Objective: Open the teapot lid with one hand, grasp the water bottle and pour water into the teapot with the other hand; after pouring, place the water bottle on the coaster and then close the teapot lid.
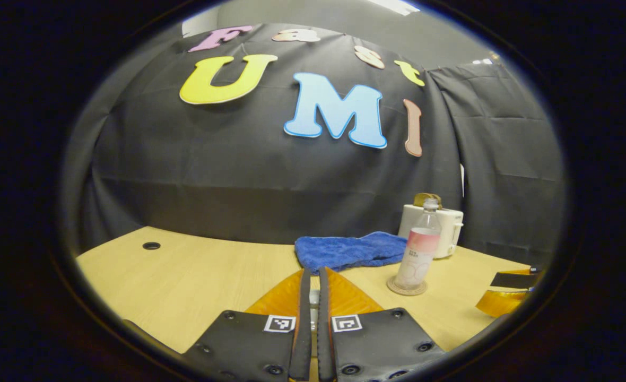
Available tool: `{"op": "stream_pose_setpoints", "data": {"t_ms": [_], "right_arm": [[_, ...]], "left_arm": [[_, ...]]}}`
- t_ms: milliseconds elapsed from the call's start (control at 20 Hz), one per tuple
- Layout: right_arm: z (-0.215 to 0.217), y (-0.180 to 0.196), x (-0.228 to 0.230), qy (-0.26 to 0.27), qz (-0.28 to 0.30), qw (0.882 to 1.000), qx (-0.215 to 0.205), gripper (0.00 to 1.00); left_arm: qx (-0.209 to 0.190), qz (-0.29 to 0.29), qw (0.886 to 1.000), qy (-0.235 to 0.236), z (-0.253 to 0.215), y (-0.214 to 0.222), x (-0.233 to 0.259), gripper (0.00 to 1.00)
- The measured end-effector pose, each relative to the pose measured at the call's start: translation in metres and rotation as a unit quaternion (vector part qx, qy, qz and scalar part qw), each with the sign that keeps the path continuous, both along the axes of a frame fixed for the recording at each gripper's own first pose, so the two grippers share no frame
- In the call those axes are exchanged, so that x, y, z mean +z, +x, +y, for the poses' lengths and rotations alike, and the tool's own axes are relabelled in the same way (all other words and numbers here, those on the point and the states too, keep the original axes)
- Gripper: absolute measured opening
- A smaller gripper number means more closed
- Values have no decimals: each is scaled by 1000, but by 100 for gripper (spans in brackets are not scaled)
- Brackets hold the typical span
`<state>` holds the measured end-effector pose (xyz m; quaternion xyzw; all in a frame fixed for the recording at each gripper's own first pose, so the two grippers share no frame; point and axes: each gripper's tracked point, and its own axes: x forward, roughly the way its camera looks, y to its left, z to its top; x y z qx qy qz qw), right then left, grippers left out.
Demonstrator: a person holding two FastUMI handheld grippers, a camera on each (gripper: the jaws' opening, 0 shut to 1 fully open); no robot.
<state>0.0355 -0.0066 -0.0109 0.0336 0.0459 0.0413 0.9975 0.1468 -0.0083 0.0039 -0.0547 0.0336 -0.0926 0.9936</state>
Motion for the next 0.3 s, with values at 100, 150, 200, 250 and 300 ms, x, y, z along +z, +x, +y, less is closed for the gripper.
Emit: {"op": "stream_pose_setpoints", "data": {"t_ms": [100, 150, 200, 250, 300], "right_arm": [[0, -4, 3, -12, -8, 1000, -5, 96], [1, -6, 2, -20, -10, 1000, -6, 96], [2, -9, 2, -28, -12, 1000, -7, 96], [3, -12, 3, -36, -15, 999, -6, 96], [4, -15, 4, -39, -20, 999, -5, 97]], "left_arm": [[0, 10, 1000, 10, -8, 2, -6, 12], [-2, 15, 1000, 10, -11, 3, -9, 12], [-2, 20, 1000, 13, -14, 3, -11, 12], [3, 20, 1000, 22, -13, 5, -10, 12], [5, 19, 999, 25, -14, 6, -11, 11]]}}
